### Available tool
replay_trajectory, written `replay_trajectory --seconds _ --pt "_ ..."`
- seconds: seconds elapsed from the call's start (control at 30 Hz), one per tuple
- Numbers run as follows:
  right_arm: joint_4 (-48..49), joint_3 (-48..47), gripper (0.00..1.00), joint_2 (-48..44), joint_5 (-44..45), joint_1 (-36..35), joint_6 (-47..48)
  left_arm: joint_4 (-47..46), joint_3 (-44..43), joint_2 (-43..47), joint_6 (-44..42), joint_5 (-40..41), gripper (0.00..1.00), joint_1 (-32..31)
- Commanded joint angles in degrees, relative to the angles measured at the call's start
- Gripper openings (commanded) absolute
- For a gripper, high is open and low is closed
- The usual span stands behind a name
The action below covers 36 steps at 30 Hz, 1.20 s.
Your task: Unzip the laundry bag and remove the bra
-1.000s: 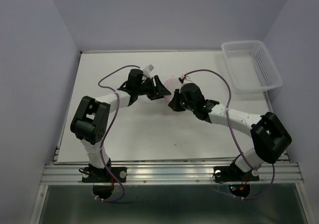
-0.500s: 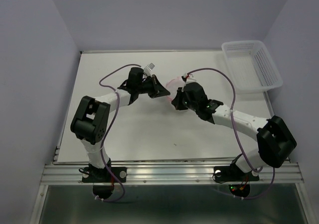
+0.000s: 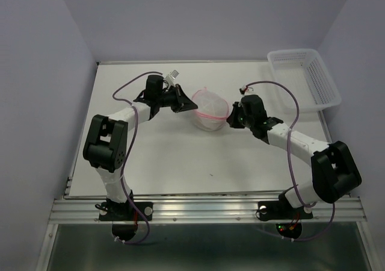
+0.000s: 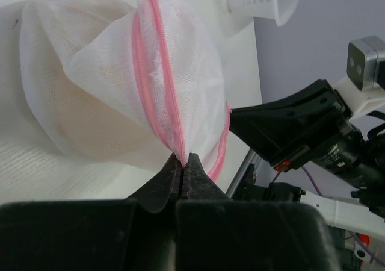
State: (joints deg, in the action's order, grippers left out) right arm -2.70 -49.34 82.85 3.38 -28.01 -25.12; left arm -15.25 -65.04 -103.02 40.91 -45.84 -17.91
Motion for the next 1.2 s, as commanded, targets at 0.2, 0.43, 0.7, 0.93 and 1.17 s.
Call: replay_trajectory --seconds 0.2,0.43,0.7,0.93,1.17 --pt "9.4 2.2 0.01 0.6 2.2 8.7 18.9 8.6 -9.1 -1.6 -15.6 -4.8 0.00 2.8" --pt "9.5 2.6 0.01 -4.9 -13.7 5.4 19.0 13.1 -19.0 -7.0 -17.6 -0.4 0.00 0.7" --pt "7.7 3.7 0.01 -8.2 -16.0 -6.9 14.4 17.3 -34.7 -16.2 -17.1 3.7 0.04 -0.6" --pt "10.0 2.5 0.01 -6.1 -6.6 -10.9 4.1 20.6 -32.9 -14.2 -18.7 7.2 0.94 -0.9" --pt "10.1 0.8 0.01 -2.6 -3.7 -12.1 -0.4 22.4 -20.1 -4.2 -18.0 15.8 0.99 -0.9"
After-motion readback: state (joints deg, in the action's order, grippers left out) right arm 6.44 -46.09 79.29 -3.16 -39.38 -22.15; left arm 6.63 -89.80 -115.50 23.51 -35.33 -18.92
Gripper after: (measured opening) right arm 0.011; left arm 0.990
